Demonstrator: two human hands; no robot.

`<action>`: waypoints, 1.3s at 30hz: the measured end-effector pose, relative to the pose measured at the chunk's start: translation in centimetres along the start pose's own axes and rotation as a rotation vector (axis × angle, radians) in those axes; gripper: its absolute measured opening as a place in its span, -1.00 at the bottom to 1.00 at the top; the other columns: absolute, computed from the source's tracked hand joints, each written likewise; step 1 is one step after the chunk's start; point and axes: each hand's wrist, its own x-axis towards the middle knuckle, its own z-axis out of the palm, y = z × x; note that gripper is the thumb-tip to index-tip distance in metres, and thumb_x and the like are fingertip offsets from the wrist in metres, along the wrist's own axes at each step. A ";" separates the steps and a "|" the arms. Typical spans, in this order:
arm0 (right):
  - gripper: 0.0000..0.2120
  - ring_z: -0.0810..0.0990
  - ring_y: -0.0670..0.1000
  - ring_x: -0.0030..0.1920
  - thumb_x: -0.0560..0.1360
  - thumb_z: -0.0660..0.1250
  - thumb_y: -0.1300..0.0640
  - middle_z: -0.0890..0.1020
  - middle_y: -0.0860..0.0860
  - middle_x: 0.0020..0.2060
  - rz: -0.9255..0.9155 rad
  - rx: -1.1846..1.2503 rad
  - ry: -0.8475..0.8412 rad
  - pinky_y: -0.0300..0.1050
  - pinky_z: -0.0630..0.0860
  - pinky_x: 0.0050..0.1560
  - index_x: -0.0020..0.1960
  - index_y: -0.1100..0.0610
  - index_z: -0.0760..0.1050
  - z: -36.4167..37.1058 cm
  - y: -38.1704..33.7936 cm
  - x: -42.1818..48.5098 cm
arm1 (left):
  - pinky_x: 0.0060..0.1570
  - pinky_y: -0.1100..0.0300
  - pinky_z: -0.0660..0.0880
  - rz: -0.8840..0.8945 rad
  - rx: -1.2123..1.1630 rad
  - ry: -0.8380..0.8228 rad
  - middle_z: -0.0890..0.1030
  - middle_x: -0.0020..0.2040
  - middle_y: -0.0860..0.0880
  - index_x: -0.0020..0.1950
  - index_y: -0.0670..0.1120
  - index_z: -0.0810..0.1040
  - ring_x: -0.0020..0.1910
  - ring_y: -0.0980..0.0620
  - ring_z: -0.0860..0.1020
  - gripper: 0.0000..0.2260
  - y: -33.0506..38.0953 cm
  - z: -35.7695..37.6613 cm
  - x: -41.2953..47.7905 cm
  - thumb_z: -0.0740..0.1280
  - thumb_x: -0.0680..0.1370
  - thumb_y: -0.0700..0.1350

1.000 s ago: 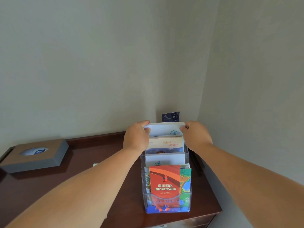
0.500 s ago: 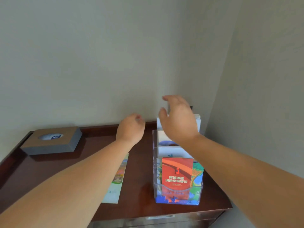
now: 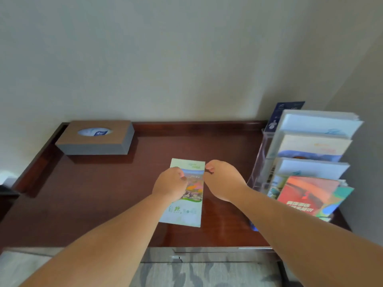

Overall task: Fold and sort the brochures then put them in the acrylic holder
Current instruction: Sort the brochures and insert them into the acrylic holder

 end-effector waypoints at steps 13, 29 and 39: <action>-0.83 0.47 0.05 -0.13 0.58 0.21 0.09 0.50 0.04 -0.23 0.443 0.445 -0.142 -0.10 0.44 -0.13 -0.05 0.19 0.48 8.3 -1.2 3.0 | -0.39 0.16 0.35 -0.247 -0.323 -0.064 0.51 -0.21 -0.06 -0.11 -0.05 0.34 -0.35 -0.02 0.45 -0.90 -6.1 1.8 4.1 0.20 0.53 -0.24; -0.76 0.49 0.04 -0.16 0.53 0.33 0.04 0.53 0.10 -0.16 0.545 0.679 -0.067 0.22 0.55 0.19 0.03 0.23 0.54 8.7 0.1 2.5 | -0.31 0.10 0.18 -0.170 -0.433 -0.095 0.32 -0.27 -0.10 -0.18 -0.12 0.39 -0.30 -0.02 0.26 -0.85 -7.4 0.2 3.8 0.14 0.46 -0.36; -0.85 0.68 0.00 -0.08 0.58 0.27 0.27 0.69 -0.02 -0.11 0.291 0.728 0.188 -0.16 0.67 -0.23 -0.07 0.09 0.59 -0.3 -0.7 0.3 | -0.19 0.04 0.20 0.092 -0.725 0.000 0.48 -0.19 -0.12 -0.11 -0.37 0.39 -0.23 -0.04 0.34 -0.87 -1.3 -6.1 0.6 0.25 0.47 -0.29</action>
